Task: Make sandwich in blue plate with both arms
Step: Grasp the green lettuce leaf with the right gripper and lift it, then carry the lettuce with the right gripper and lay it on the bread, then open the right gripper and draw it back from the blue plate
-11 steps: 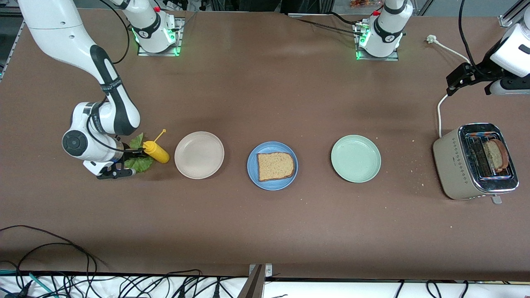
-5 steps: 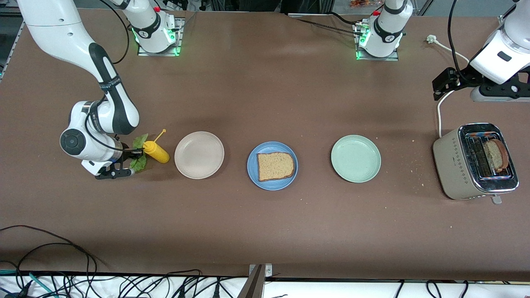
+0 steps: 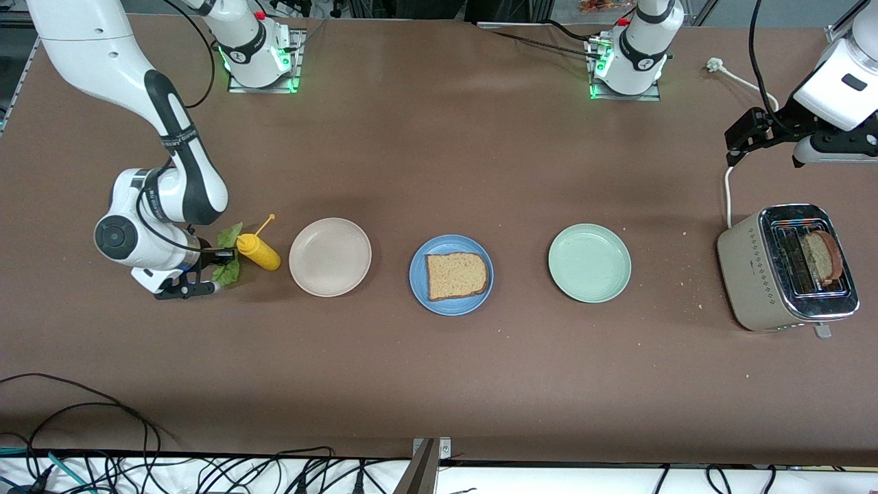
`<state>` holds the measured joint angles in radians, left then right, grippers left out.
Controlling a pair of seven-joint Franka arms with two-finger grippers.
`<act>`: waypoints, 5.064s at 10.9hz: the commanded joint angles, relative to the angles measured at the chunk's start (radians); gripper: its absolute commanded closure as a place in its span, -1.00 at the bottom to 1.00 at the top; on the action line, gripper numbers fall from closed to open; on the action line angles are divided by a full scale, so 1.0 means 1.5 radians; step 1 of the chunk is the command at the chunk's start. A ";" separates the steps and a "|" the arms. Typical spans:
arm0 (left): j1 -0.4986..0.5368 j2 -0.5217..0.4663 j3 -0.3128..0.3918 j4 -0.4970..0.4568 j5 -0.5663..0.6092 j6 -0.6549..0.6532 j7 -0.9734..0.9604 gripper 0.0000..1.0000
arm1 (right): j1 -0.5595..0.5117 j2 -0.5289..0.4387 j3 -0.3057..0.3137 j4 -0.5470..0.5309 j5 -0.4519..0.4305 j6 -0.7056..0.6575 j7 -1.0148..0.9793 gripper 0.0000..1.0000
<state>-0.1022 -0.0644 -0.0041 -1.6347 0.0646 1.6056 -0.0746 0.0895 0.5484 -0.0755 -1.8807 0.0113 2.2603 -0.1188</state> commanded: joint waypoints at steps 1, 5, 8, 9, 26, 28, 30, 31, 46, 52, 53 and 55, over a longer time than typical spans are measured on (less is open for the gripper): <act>-0.003 0.012 0.001 0.021 -0.005 -0.013 0.000 -1.00 | 0.001 -0.015 -0.005 0.135 0.004 -0.201 -0.007 0.78; -0.025 0.013 -0.001 0.022 -0.001 -0.013 -0.002 -1.00 | 0.003 -0.021 -0.002 0.317 0.005 -0.474 0.001 0.78; -0.024 0.014 0.001 0.023 -0.002 -0.013 -0.002 -1.00 | 0.041 -0.022 0.000 0.371 0.013 -0.552 0.049 0.78; -0.024 0.014 0.001 0.023 -0.002 -0.013 -0.002 -1.00 | 0.067 -0.025 0.003 0.375 0.015 -0.554 0.103 0.78; -0.015 0.014 0.005 0.025 -0.004 -0.013 -0.002 -1.00 | 0.384 0.194 0.060 0.374 0.130 0.150 0.485 0.76; -0.015 0.014 0.005 0.025 -0.004 -0.013 -0.001 -1.00 | 0.391 0.202 0.058 0.374 0.129 0.164 0.483 -0.05; -0.015 0.014 0.005 0.025 -0.004 -0.013 -0.001 -1.00 | 0.390 0.201 0.058 0.372 0.130 0.163 0.483 -1.00; -0.015 0.014 0.005 0.025 -0.004 -0.013 -0.001 -1.00 | 0.390 0.198 0.058 0.373 0.128 0.159 0.483 -1.00; -0.013 0.014 0.007 0.025 -0.004 -0.013 -0.002 -1.00 | 0.341 -0.144 -0.217 0.319 0.127 -0.474 0.050 -1.00; -0.013 0.014 0.007 0.025 -0.004 -0.013 -0.002 -1.00 | 0.343 -0.226 -0.292 0.327 0.064 -0.570 0.055 -1.00; -0.013 0.014 0.007 0.025 -0.004 -0.013 -0.002 -1.00 | 0.345 -0.227 -0.286 0.342 0.023 -0.593 0.055 -1.00; -0.012 0.014 0.008 0.025 -0.004 -0.013 -0.002 -1.00 | 0.351 -0.227 -0.285 0.355 0.007 -0.607 0.059 -1.00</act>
<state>-0.1272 -0.0543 0.0098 -1.6243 0.0646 1.6053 -0.0746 0.6000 0.2235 -0.5079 -1.3598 0.0605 1.3747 -0.0393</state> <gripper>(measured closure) 0.000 0.000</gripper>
